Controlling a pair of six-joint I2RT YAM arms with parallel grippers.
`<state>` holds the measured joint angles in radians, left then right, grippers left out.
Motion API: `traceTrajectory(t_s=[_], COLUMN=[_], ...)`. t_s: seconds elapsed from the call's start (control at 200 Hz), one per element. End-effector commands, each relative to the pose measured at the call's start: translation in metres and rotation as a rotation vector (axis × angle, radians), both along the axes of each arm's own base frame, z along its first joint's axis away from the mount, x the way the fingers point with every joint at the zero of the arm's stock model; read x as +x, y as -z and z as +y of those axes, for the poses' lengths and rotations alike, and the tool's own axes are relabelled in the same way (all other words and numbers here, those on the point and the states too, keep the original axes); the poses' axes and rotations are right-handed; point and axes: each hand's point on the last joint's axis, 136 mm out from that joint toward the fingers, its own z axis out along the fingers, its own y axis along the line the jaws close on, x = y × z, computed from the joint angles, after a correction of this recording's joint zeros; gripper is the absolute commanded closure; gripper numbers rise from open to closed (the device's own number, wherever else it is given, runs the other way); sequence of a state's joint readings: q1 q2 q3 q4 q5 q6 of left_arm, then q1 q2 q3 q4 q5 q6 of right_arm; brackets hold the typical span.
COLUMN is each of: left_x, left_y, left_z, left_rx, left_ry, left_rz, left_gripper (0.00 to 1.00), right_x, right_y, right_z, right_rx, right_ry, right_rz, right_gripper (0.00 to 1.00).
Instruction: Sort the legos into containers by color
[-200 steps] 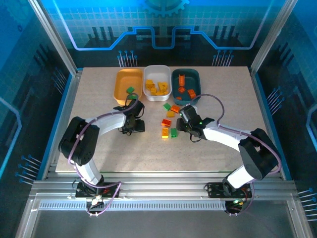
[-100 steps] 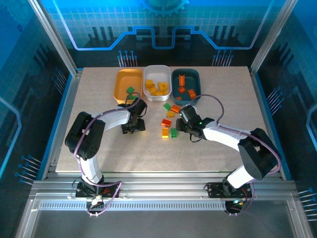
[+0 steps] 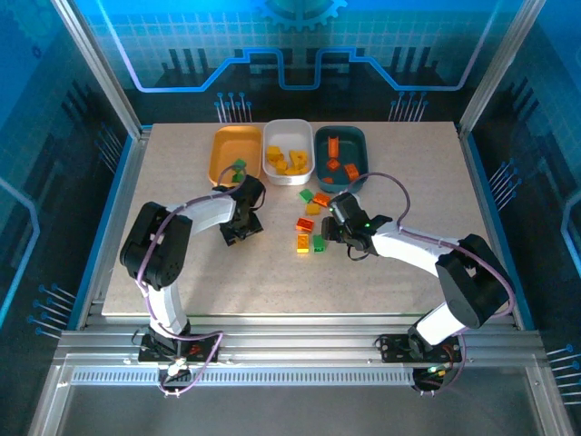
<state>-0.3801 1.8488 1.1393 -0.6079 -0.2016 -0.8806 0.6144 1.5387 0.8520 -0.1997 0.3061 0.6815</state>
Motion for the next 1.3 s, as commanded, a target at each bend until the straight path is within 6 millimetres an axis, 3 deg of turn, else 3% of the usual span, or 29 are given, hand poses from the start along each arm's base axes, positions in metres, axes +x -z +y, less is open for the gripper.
traceTrajectory(t_s=[0.0,0.115,0.27,0.525,0.675,0.785,0.891,1.041,1.136,1.291], left_x=[0.016,0.02,0.021,0.03,0.031,0.039,0.059,0.104,0.136,0.18], left_y=[0.01,0.013,0.021,0.018,0.004,-0.027,-0.068,-0.111,-0.122,-0.121], left_z=[0.016,0.016,0.019,0.017,0.017,0.001,-0.006,0.008,0.018,0.019], left_rx=[-0.012,-0.058,-0.097,-0.122,-0.116,-0.141,-0.147,-0.163,-0.169,-0.234], left_ry=[-0.153,-0.217,-0.279,-0.253,-0.225,-0.155,-0.099,-0.08,-0.067,-0.034], left_rz=[-0.045,-0.038,-0.018,-0.023,-0.042,-0.111,-0.189,-0.3,-0.317,-0.315], left_gripper=[0.36,0.38,0.5,0.62,0.63,0.63,0.62,0.63,0.63,0.64], right_x=[0.007,0.006,0.005,0.004,0.003,0.003,0.003,0.003,0.002,0.001], right_y=[-0.012,-0.013,-0.013,-0.014,-0.014,-0.013,-0.015,-0.014,-0.016,-0.029], right_z=[0.007,0.007,0.008,0.011,0.012,0.01,0.009,0.007,0.008,-0.001], right_rx=[0.041,0.045,0.052,0.066,0.073,0.069,0.055,0.044,0.045,0.029], right_ry=[0.001,-0.002,-0.004,-0.013,-0.014,0.001,0.009,0.018,0.015,0.027], right_rz=[-0.022,-0.023,-0.022,-0.017,-0.014,-0.014,-0.029,-0.028,-0.027,-0.063], right_gripper=[0.4,0.4,0.4,0.4,0.4,0.41,0.41,0.41,0.41,0.41])
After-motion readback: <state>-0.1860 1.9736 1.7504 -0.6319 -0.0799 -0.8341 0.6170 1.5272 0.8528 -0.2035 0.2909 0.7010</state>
